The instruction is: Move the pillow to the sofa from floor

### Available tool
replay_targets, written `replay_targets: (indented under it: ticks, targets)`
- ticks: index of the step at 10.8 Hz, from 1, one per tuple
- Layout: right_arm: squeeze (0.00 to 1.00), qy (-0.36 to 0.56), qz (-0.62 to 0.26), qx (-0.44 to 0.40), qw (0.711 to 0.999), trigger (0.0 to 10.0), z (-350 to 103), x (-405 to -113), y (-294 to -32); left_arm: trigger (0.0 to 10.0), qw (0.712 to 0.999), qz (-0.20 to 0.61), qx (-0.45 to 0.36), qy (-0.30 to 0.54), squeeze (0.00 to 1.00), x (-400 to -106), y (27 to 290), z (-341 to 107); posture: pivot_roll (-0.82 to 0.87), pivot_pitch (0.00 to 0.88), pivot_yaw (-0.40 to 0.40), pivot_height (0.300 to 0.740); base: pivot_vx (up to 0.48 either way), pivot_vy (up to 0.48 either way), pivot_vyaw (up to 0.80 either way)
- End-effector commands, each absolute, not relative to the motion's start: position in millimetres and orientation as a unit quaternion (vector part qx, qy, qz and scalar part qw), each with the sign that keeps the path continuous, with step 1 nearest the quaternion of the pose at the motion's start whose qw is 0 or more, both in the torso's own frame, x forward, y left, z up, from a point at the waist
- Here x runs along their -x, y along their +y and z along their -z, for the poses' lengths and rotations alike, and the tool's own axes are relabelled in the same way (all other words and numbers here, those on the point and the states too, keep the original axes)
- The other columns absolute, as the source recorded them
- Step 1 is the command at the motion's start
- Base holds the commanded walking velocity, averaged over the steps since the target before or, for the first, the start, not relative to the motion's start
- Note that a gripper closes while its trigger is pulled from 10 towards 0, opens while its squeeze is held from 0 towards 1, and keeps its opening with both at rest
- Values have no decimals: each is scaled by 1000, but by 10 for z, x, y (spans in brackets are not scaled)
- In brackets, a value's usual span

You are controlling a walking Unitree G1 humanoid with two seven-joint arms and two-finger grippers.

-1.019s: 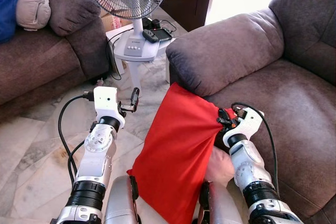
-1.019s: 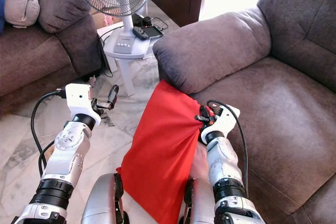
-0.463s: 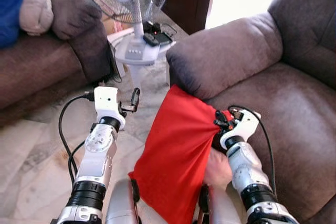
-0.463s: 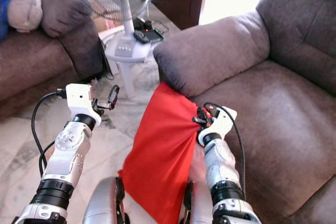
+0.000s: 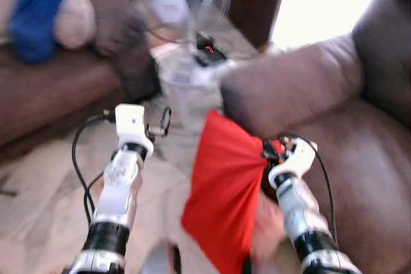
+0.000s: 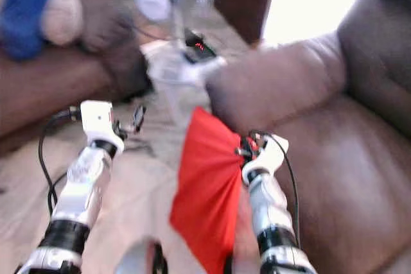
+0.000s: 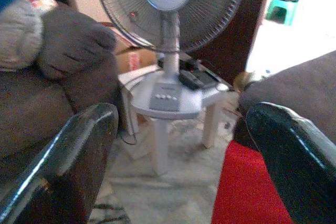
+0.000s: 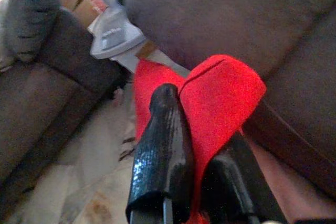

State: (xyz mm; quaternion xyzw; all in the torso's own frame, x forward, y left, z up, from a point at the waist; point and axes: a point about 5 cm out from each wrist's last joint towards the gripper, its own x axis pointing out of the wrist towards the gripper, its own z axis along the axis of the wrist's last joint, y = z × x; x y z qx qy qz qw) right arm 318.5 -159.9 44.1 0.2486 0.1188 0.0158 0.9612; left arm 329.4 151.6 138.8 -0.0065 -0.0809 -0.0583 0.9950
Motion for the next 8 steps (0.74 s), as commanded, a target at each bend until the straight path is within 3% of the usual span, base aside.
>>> replay_targets:
  ticks: [1, 8]
  targets:
    - [0, 42, -25, -235, 971, 10000, -769, -3337, -1656, 10000, 995, 58, 3, -76, 0, -3294, 1527, -1373, 58, 79, -15, 740, 0, 0, 0]
    - [0, 42, -25, -235, 971, 10000, -768, -3345, -1638, 10000, 996, 55, 0, -76, 0, -3300, 1571, -1380, 71, 80, -6, 740, 0, 0, 0]
